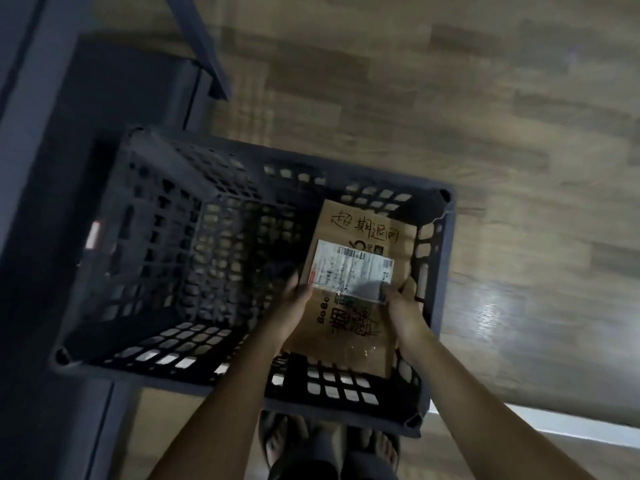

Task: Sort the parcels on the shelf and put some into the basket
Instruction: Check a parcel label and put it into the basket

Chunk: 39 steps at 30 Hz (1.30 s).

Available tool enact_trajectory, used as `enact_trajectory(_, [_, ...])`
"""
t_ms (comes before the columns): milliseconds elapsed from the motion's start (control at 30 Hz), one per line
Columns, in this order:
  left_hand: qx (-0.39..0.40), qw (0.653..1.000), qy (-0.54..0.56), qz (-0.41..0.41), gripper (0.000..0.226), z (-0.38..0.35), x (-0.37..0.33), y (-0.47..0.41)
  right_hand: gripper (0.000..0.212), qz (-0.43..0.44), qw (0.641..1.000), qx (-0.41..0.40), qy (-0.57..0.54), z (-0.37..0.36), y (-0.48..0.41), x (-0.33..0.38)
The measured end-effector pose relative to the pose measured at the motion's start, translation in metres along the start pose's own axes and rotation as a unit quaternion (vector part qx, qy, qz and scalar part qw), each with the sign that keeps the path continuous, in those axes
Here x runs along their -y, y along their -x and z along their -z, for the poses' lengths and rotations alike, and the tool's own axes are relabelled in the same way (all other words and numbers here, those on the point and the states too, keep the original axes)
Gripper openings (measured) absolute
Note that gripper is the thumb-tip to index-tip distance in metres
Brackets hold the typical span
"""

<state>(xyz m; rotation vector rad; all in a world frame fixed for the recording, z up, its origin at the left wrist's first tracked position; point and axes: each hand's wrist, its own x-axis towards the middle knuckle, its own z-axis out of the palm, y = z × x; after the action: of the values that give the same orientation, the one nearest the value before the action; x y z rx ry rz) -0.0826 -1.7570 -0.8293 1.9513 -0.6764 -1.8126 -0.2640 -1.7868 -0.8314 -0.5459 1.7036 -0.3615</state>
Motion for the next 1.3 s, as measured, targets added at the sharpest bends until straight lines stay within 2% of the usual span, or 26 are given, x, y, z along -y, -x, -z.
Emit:
enact_trajectory(100, [-0.004, 1.0, -0.004, 0.01, 0.053, -0.005, 0.012, -0.03, 0.052, 0.011, 0.998, -0.044, 0.039, -0.013, -0.019, -0.006])
enact_trajectory(233, [-0.013, 0.997, -0.054, 0.047, 0.055, -0.009, 0.03, -0.057, 0.054, 0.032, 0.983, -0.123, 0.133, -0.032, -0.031, -0.017])
enact_trajectory(367, [-0.021, 0.993, -0.094, 0.073, 0.057, -0.02, 0.053, -0.061, 0.06, 0.031, 0.989, -0.085, 0.118, -0.042, -0.029, -0.026])
enact_trajectory(433, [-0.031, 0.991, -0.104, 0.081, 0.058, -0.023, 0.062, -0.061, 0.067, 0.033, 0.981, -0.063, 0.179, -0.045, -0.029, -0.03])
enact_trajectory(633, [-0.044, 0.984, -0.17, 0.038, 0.053, -0.024, 0.056, -0.072, 0.091, 0.009, 0.952, -0.074, 0.296, -0.049, -0.033, -0.03])
enact_trajectory(800, [-0.073, 0.989, -0.13, 0.02, 0.041, -0.023, 0.047, -0.061, 0.078, 0.004, 0.956, -0.086, 0.28, -0.06, -0.011, -0.013])
enact_trajectory(867, [-0.105, 0.972, -0.208, -0.012, 0.043, -0.026, 0.037, -0.046, 0.085, 0.003, 0.95, -0.059, 0.307, -0.066, 0.005, -0.002])
enact_trajectory(933, [-0.131, 0.937, -0.319, -0.049, 0.055, -0.028, 0.024, -0.022, 0.089, 0.049, 0.922, -0.047, 0.381, -0.069, 0.024, 0.008])
enact_trajectory(1000, [-0.137, 0.893, -0.419, -0.094, 0.061, -0.024, 0.005, 0.004, 0.077, 0.1, 0.891, -0.057, 0.44, -0.068, 0.044, 0.023])
enact_trajectory(1067, [-0.144, 0.866, -0.461, -0.129, 0.057, -0.011, -0.021, 0.031, 0.065, 0.123, 0.878, -0.05, 0.46, -0.067, 0.069, 0.046])
enact_trajectory(1200, [-0.181, 0.86, -0.453, -0.151, 0.032, 0.025, -0.095, 0.098, 0.034, 0.152, 0.897, -0.035, 0.414, -0.067, 0.14, 0.114])
enact_trajectory(1300, [-0.167, 0.864, -0.459, -0.121, 0.034, 0.05, -0.148, 0.157, 0.03, 0.157, 0.884, -0.019, 0.44, -0.062, 0.203, 0.169])
